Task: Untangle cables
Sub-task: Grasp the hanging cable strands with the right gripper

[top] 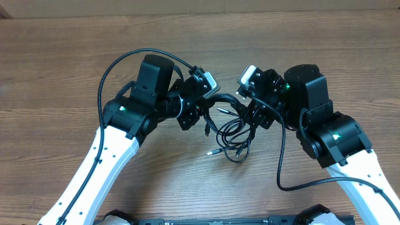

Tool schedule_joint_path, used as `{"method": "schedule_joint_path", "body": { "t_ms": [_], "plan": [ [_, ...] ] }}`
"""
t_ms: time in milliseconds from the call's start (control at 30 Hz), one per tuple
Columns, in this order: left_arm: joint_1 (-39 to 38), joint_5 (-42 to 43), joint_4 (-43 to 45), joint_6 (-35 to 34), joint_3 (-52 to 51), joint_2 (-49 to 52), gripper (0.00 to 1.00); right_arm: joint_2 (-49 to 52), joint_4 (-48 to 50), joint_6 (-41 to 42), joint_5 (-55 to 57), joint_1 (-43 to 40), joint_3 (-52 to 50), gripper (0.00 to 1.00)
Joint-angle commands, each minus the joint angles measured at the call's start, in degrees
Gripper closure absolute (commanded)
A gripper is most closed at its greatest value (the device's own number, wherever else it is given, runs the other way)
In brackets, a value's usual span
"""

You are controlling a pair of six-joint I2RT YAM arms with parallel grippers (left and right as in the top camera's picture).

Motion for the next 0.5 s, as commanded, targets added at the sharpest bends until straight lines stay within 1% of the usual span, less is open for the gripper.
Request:
{"method": "schedule_joint_path", "body": {
  "t_ms": [0, 67, 133, 167, 200, 233, 300, 467],
  "plan": [
    [-0.26, 4.35, 0.26, -0.76, 1.73, -1.38, 0.96, -0.63, 0.26, -0.09, 1.27, 0.24, 1.68, 0.23],
    [-0.28, 4.52, 0.31, -0.76, 1.73, -1.38, 0.96, -0.28, 0.26, -0.07, 1.22, 0.24, 1.68, 0.26],
    [-0.33, 4.68, 0.28, -0.76, 1.73, -1.38, 0.96, 0.0, 0.26, -0.09, 1.25, 0.24, 1.68, 0.31],
    [-0.33, 5.01, 0.28, -0.76, 1.73, -1.38, 0.96, 0.09, 0.26, -0.09, 1.25, 0.24, 1.68, 0.37],
    [-0.31, 5.57, 0.31, -0.76, 1.73, -1.38, 0.96, 0.15, 0.26, -0.07, 1.25, 0.24, 1.68, 0.46],
    [-0.35, 6.1, 0.5, -0.76, 1.73, -1.38, 0.96, 0.17, 0.28, -0.07, 1.22, 0.24, 1.68, 0.53],
    [-0.52, 6.4, 0.81, -0.76, 1.73, -1.38, 0.96, 0.17, 0.28, -0.07, 1.22, 0.24, 1.68, 0.61],
    [-0.59, 6.38, 1.55, -0.76, 1.73, -1.38, 0.96, 0.17, 0.13, -0.07, 1.22, 0.24, 1.68, 0.76]
  ]
}}
